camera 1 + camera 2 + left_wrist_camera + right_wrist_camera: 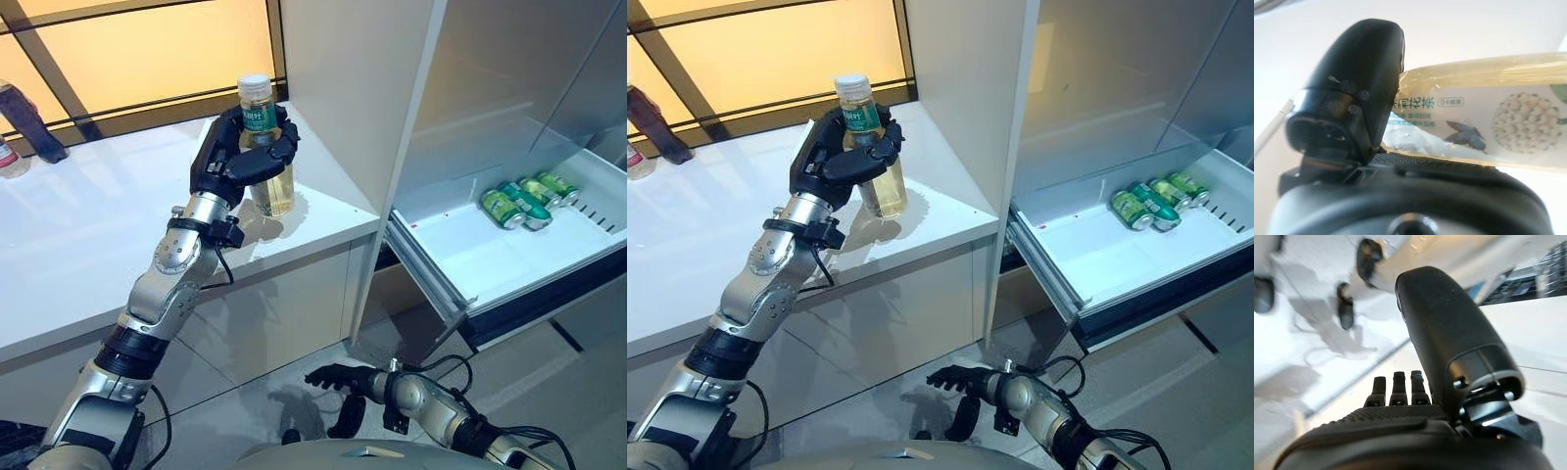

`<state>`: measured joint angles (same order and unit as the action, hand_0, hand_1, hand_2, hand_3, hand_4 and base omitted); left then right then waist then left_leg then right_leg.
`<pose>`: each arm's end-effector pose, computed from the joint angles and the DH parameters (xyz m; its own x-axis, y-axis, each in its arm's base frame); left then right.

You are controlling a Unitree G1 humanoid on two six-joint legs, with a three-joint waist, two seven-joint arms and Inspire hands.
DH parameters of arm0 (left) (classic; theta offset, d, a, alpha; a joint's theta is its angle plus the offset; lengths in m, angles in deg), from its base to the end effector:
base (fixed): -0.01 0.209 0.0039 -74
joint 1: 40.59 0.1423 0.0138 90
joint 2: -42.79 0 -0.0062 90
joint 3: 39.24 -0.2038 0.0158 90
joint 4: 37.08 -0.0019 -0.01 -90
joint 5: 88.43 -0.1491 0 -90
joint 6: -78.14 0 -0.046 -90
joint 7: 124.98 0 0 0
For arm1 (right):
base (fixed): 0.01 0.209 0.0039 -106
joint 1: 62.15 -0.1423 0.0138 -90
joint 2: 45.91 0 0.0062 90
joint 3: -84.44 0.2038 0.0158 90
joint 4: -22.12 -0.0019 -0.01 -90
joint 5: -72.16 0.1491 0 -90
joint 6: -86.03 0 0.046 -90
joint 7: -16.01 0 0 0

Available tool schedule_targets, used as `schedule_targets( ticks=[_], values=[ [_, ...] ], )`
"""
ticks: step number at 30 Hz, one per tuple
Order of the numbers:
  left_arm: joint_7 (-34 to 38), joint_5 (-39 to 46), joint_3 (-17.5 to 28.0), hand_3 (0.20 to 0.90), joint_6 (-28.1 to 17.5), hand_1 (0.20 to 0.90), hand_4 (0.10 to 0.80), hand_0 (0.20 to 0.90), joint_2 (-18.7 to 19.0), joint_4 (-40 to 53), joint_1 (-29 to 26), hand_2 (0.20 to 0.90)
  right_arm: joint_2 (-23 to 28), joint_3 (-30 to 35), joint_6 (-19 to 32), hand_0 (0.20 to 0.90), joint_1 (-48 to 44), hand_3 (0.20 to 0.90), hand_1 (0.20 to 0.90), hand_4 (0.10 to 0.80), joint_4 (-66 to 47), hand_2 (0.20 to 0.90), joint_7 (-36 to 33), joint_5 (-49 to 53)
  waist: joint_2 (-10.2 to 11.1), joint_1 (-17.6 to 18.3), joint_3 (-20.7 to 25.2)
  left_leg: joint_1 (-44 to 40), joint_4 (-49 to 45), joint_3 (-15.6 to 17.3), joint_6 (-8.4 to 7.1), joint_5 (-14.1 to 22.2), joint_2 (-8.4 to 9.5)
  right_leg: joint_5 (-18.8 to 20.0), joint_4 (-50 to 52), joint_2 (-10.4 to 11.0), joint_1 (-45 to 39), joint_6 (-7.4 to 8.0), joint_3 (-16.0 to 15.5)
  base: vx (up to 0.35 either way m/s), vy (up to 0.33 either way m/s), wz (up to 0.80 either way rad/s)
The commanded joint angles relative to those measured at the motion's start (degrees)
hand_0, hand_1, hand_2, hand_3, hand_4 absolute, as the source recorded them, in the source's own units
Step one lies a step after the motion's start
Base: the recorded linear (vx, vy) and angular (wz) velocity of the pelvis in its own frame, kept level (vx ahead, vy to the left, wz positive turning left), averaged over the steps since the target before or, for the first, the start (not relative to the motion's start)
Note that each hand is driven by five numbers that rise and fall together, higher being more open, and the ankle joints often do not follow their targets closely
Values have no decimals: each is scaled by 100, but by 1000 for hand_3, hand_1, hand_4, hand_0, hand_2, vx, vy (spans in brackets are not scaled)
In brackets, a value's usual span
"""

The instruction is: Put drinks into fridge and close the fridge

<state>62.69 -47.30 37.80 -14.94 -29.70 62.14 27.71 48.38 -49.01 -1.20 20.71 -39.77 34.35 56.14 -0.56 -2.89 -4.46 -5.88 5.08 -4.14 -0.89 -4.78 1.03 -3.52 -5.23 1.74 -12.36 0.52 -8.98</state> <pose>0.2674 0.1843 0.1501 0.8902 -0.2350 0.3904 0.2862 0.9550 -0.0778 0.1778 -0.1281 -0.0718 0.4402 0.5871 -0.6794 -0.8979 0.2908 -0.3304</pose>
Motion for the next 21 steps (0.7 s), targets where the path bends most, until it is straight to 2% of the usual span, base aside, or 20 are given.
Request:
schedule_targets(
  ticks=[1, 4, 8, 10, 11, 14, 17, 21],
  values=[
    [-272, 222, 291, 200, -1294, 300, 100, 300, 122, 913, -991, 300, 17, 207, 429, 900, -441, 900, 900, 800, -1179, 900, 96, 806, 20, 17, 312, -134, -8, -193, 37, 639, 179, 211, 91, 103, 354, 369, 112, -40, 6, 6],
    [-397, 148, 354, 200, -1411, 300, 100, 300, 134, 1005, -913, 300, 125, 444, 389, 900, -478, 900, 900, 800, -1772, 900, 529, 1245, 43, 41, 298, -129, -8, -182, 37, 625, 184, 233, 94, 100, 366, 372, 120, -37, 3, 1],
    [-581, -98, 520, 200, -1729, 300, 100, 300, 118, 1080, -693, 300, 354, 1011, 288, 900, -518, 900, 900, 800, -2584, 900, 1339, 2311, 81, 85, 306, -134, -8, -160, 37, 613, 186, 259, 97, 93, 375, 372, 140, 0, 0, 0],
    [-785, -122, 715, 200, -1900, 300, 100, 300, 95, 1139, -460, 300, 480, 1534, 107, 900, -525, 900, 900, 800, -3125, 900, 1918, 3134, 107, 111, 328, -139, -8, -138, 38, 617, 179, 272, 100, 88, 381, 372, 158, 0, 0, 0],
    [-802, -119, 731, 200, -1930, 300, 100, 300, 93, 1144, -436, 300, 501, 1584, 162, 900, -525, 900, 900, 800, -3172, 900, 1967, 3270, 110, 113, 330, -140, -8, -136, 38, 618, 179, 274, 101, 88, 381, 373, 160, 0, 0, 0],
    [-1261, 49, 996, 200, -2112, 300, 100, 300, 0, 1113, -165, 300, 604, 2322, 140, 900, -574, 900, 900, 800, -3615, 900, 2582, 4199, 146, 143, 370, -112, -8, -111, 46, 573, 184, 333, 112, 87, 430, 369, 173, 0, 0, 0],
    [-1736, 297, 1142, 200, -2172, 300, 100, 300, -100, 1087, -26, 300, 683, 2821, 188, 900, -649, 900, 900, 800, -3785, 900, 2566, 4680, 170, 161, 396, -127, -8, -98, 50, 589, 180, 341, 115, 87, 434, 367, 176, 0, 0, 0],
    [-2136, 452, 1263, 200, -2145, 300, 100, 300, -135, 1093, 88, 300, 706, 3331, 283, 900, -642, 900, 900, 800, -3873, 900, 2043, 5027, 187, 208, 408, -144, -8, -64, 57, 608, 164, 352, 128, 79, 452, 372, 200, 0, 0, 0]
  ],
)
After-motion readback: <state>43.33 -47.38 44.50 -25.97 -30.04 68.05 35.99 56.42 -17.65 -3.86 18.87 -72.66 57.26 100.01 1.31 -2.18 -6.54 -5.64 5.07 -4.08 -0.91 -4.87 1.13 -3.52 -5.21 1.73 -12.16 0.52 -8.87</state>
